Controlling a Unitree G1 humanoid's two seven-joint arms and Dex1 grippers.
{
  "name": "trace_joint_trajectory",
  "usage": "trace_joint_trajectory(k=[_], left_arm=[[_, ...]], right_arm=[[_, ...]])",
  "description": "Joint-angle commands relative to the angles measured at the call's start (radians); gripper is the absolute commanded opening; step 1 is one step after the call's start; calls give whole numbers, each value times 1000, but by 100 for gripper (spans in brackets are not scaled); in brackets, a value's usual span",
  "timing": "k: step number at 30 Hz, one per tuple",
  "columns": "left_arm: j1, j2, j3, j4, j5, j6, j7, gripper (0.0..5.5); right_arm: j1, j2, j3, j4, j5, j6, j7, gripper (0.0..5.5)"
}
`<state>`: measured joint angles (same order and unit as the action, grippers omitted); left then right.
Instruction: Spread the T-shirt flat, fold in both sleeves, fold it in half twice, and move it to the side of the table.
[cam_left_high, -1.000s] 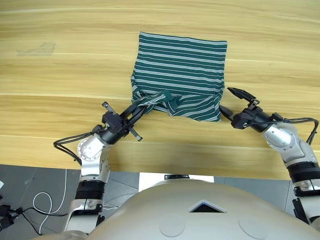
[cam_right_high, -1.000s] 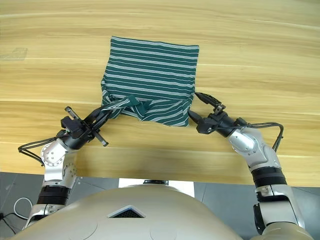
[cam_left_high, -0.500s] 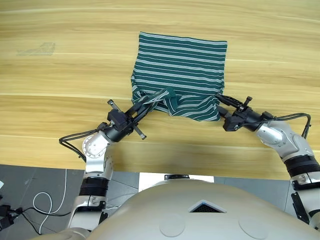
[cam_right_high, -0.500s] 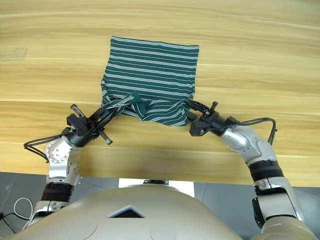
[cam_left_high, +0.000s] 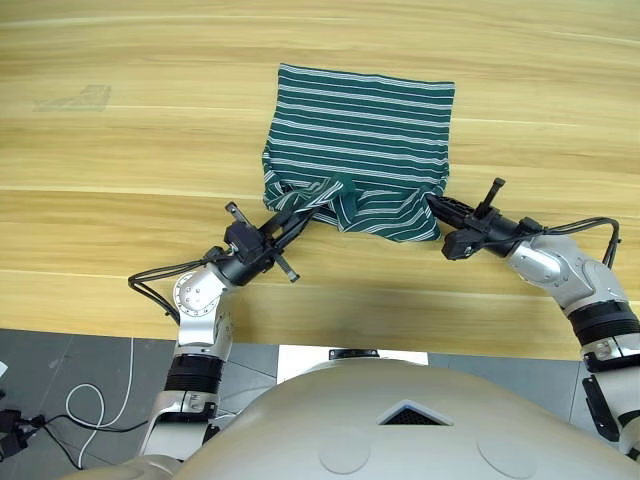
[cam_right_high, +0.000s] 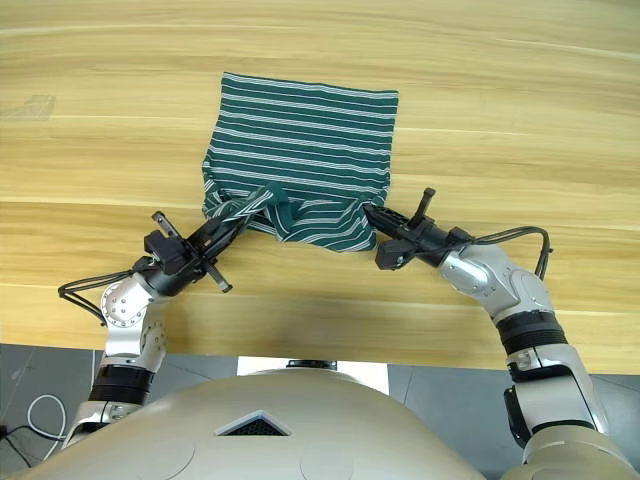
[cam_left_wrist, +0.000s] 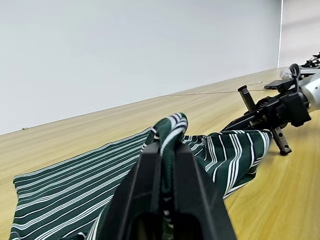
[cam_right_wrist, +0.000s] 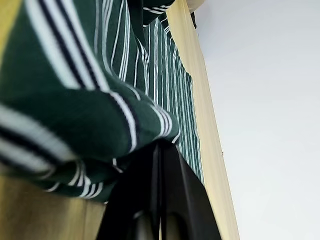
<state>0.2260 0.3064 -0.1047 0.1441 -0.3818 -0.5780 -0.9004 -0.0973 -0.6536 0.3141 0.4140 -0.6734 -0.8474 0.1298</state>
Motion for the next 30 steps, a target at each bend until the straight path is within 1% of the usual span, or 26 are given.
trace_joint_trajectory(k=[1,7,11,14,18,19,20,26,30], left_arm=[[-5,-3,-5,11,22,3,1,9],[-12,-11,-6,23,24,-1,0,9],[-13,-20,-9,24,27,-3,2,9],[-21,-26,-12,30,29,-3,2,9],[-33,-38,-16,45,39,-5,7,9],[-36,-41,-18,48,42,-6,7,9],[-39,-44,-19,52,44,-6,7,9],[-56,-54,-24,80,48,-14,6,9],[-55,-59,-31,82,50,-17,5,9]], right_arm=[[-3,-31,16,7,-5,18,31,64],[-36,-89,18,-43,-85,5,4,167],[-48,-99,25,-55,-98,0,4,239],[-57,-96,24,-89,-124,7,-13,282],[-77,-103,58,-145,-163,-10,16,363],[-84,-105,67,-156,-172,-13,22,376],[-93,-105,76,-166,-178,-15,30,383],[-151,-85,121,-174,-220,-18,45,383],[-184,-75,152,-115,-250,-20,16,321]])
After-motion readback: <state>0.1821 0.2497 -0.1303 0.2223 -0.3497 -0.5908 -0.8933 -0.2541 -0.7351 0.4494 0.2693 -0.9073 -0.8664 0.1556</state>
